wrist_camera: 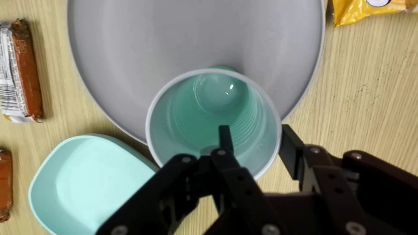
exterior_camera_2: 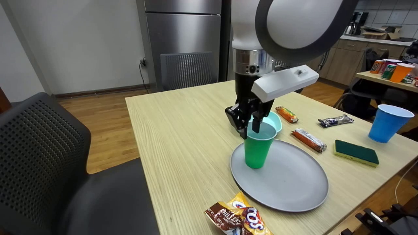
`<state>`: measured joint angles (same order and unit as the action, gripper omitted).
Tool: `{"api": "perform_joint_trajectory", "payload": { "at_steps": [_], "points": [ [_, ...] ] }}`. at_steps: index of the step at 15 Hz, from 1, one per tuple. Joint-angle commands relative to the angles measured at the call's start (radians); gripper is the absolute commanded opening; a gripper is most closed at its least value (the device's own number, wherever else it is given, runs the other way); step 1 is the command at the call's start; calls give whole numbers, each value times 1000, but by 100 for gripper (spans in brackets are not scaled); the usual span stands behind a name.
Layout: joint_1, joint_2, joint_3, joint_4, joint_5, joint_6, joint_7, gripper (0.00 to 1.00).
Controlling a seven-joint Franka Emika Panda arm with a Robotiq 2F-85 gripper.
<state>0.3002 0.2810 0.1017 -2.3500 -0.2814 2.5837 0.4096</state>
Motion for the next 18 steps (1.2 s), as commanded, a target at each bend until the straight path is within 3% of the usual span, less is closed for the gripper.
{"api": "perform_joint_trajectory", "payload": {
  "at_steps": [1, 4, 5, 11, 18],
  "points": [
    [10, -58, -9, -25, -7, -11, 12, 74],
    [7, -89, -6, -19, -9, -32, 9, 98],
    [5, -101, -5, -13, -4, -39, 12, 100],
    [-34, -147, 1, 48, 55, -80, -9, 100],
    [-122, -113, -47, 189, 128, -164, -7, 100]
  ]
}}
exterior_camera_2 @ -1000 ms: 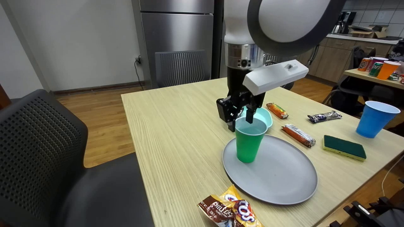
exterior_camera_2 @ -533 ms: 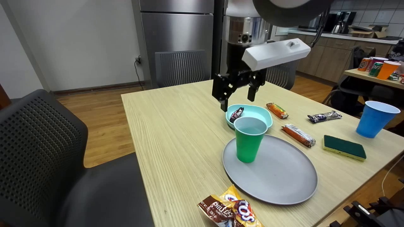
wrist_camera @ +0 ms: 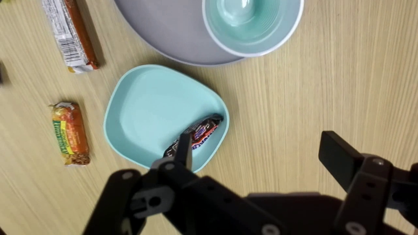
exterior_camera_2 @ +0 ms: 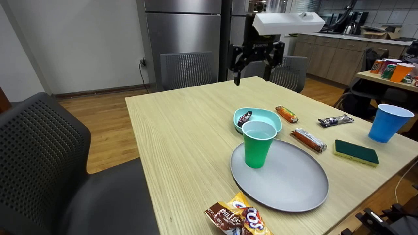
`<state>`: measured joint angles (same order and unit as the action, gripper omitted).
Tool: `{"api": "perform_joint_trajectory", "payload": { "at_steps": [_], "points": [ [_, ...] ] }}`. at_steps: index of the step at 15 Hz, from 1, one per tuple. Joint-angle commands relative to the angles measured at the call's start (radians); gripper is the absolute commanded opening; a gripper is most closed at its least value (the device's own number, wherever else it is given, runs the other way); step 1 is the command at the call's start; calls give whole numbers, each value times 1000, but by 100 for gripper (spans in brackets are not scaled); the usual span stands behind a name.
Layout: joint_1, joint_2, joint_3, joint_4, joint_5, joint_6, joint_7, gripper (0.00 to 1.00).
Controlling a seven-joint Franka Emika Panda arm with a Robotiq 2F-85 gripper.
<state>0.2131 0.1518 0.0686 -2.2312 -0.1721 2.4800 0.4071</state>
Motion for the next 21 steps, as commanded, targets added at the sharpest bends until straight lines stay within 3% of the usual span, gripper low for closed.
{"api": "perform_joint_trajectory", "payload": {
  "at_steps": [1, 10, 21],
  "points": [
    [-50, 27, -27, 90, 14, -63, -4, 100],
    [-163, 140, -102, 199, 51, -35, -142, 100],
    [-159, 171, -136, 200, 30, -22, -107, 100]
  ]
}}
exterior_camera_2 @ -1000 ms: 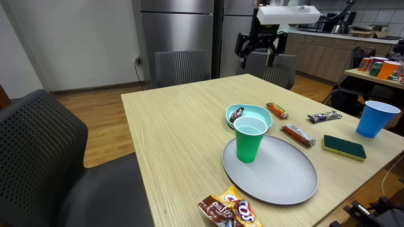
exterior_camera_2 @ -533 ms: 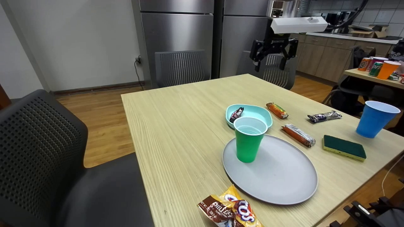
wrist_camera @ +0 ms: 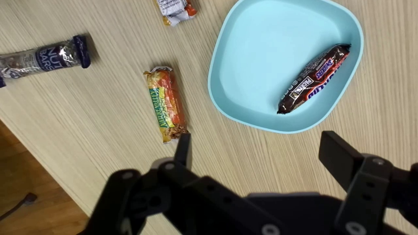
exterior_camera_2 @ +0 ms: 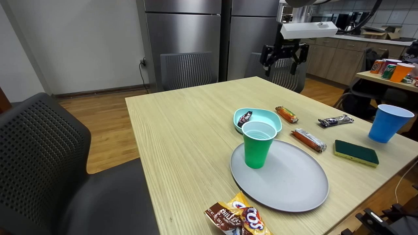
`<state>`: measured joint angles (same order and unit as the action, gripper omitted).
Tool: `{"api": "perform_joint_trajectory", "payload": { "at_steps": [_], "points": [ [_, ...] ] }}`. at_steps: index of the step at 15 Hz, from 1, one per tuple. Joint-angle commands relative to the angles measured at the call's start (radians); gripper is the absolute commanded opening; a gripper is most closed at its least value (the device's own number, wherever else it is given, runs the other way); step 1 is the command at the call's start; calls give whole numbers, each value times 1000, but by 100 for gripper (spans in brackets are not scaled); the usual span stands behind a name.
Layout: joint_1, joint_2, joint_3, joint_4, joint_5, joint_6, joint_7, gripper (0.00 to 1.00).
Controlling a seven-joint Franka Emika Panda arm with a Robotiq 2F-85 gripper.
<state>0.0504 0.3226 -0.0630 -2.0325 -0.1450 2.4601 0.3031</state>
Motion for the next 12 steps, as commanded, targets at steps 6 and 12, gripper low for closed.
{"api": "perform_joint_trajectory", "payload": {
  "at_steps": [6, 12],
  "points": [
    [-36, 13, 4, -13, 29, 55, -111, 100],
    [-131, 100, 34, 27, 185, 109, -305, 100]
  ]
}}
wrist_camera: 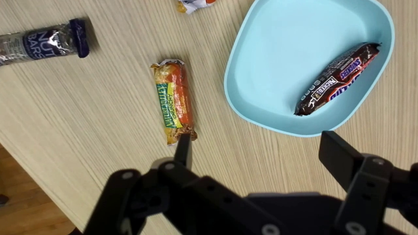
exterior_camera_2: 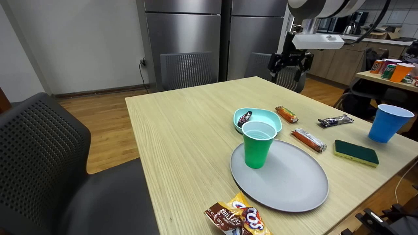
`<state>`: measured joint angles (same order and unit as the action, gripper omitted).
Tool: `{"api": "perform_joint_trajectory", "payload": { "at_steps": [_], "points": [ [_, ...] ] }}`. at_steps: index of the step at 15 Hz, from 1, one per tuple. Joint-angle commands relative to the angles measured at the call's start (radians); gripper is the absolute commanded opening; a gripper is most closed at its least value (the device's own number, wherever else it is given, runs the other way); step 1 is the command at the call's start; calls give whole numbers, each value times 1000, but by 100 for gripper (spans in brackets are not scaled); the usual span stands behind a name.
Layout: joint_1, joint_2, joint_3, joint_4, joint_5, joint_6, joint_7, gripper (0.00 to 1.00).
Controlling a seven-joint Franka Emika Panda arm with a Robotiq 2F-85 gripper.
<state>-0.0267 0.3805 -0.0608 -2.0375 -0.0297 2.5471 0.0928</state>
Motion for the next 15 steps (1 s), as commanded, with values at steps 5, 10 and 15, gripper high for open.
{"api": "perform_joint_trajectory", "payload": {
  "at_steps": [5, 10, 15],
  "points": [
    [-90, 141, 30, 96, 111, 51, -156, 100],
    [-136, 250, 57, 203, 129, 38, -212, 100],
    [-177, 333, 68, 289, 128, 25, -255, 100]
  ]
}}
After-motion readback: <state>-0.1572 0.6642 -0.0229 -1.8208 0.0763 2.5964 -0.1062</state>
